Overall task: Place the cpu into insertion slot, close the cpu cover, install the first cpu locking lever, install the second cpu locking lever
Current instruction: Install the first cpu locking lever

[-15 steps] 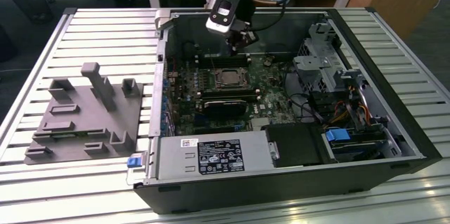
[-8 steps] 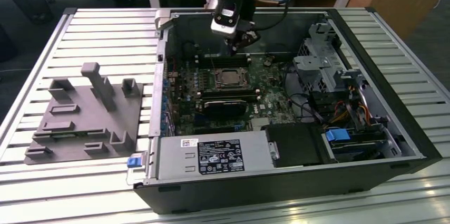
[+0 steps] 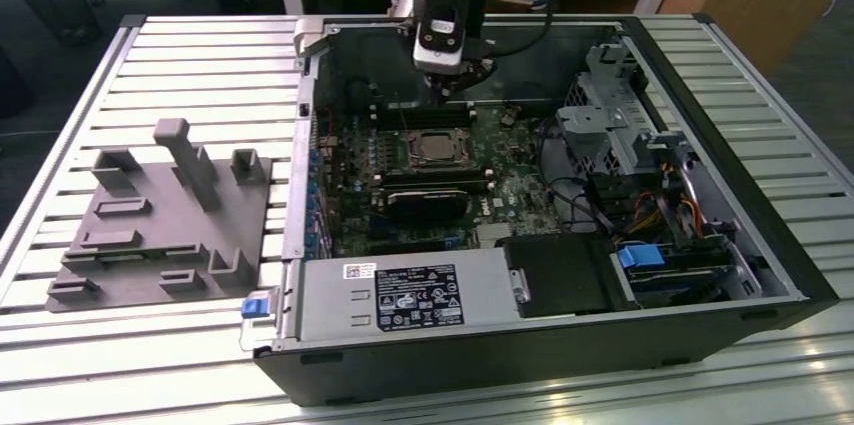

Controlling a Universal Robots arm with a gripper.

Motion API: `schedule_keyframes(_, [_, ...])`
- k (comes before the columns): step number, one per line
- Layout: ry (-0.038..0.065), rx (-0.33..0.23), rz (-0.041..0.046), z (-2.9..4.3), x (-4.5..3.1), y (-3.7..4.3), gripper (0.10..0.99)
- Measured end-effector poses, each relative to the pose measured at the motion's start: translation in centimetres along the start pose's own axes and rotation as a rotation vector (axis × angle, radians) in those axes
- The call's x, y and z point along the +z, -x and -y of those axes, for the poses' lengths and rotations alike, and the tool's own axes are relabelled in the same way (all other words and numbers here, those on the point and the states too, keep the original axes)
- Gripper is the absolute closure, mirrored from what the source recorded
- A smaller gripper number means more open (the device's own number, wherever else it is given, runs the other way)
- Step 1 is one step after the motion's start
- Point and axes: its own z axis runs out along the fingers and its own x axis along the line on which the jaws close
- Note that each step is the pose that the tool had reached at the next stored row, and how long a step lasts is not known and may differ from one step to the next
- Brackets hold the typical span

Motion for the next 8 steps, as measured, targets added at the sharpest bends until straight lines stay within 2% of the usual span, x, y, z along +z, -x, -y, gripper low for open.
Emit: schedule_keyframes(8, [-0.005, -0.134, -0.0061, 0.02, 0.07, -0.01, 0.980])
